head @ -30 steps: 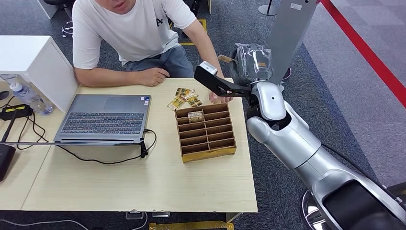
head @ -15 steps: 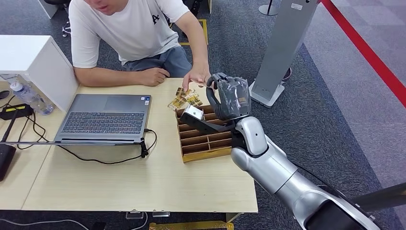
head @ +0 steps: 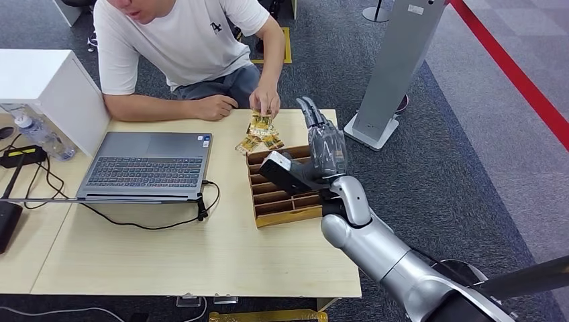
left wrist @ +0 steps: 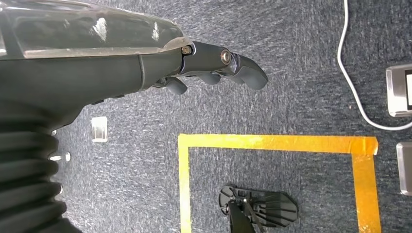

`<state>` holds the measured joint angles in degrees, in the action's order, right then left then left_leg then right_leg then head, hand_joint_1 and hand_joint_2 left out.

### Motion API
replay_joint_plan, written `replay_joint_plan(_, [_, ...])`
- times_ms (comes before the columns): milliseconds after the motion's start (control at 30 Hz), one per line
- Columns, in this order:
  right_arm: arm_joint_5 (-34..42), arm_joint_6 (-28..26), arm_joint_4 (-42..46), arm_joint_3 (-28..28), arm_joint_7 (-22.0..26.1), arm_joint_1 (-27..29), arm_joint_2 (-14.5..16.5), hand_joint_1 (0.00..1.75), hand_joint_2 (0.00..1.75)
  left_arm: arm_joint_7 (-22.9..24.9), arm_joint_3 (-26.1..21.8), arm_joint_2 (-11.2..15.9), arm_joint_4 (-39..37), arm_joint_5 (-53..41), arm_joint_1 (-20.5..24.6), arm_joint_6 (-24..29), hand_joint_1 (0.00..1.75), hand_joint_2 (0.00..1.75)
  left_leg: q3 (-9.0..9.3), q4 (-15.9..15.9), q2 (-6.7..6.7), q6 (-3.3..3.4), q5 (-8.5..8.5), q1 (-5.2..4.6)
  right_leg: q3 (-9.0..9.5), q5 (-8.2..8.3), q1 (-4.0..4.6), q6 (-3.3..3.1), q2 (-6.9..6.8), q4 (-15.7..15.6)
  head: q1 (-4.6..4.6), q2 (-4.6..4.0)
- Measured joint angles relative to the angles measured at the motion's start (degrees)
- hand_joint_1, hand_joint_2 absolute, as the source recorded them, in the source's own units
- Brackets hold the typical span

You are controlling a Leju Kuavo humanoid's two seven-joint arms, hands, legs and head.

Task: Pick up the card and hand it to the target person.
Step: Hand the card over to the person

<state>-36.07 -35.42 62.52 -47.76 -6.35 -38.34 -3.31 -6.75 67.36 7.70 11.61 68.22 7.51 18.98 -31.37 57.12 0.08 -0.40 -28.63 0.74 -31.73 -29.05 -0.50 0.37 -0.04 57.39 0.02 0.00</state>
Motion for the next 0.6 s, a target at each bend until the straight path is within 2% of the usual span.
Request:
replay_joint_plan(133, [16.9,5.8,2.1,2.0,5.0,2.9,-0.4,0.0,1.75,-0.4,0.0,0.0,0.0,0.7,-0.6,0.4,0.0,0.0,0.0,0.0,0.0,0.0,0.0,0.0,-0.02,0.0,0.0,0.0,0.0,0.0,0.01,0.0])
replay_joint_plan(267, [37.9,16.4,4.7,4.4,10.6,6.9,-1.4,0.0,1.75,-0.4,-0.1,0.0,0.0,1.0,-1.1,0.6,0.0,0.0,0.0,0.0,0.0,0.0,-0.01,0.0,-0.03,-0.01,0.0,0.0,0.0,0.0,0.01,0.0])
replay_joint_plan(400, [54.1,26.1,7.1,6.2,14.9,11.0,-3.0,0.0,1.75,-0.3,-0.1,0.1,0.0,1.2,-1.2,0.8,0.0,0.0,0.01,0.0,0.0,0.0,-0.01,0.0,-0.02,-0.01,0.0,-0.01,0.0,0.0,-0.02,0.0])
replay_joint_plan(467, [59.1,28.7,8.4,7.0,16.5,13.2,-3.8,0.0,1.75,-0.3,-0.1,0.2,0.0,1.3,-1.3,1.0,0.0,0.0,0.01,0.0,0.0,0.0,-0.01,0.0,-0.02,-0.01,0.0,-0.01,0.0,0.0,-0.03,0.0])
replay_joint_plan(600, [63.4,30.6,11.3,8.7,17.9,17.0,-5.5,0.0,1.75,-0.3,-0.1,0.2,0.0,1.4,-1.3,1.2,0.0,0.0,0.01,0.0,0.01,0.0,-0.01,0.0,-0.01,-0.01,0.0,-0.01,0.0,0.0,0.01,0.0])
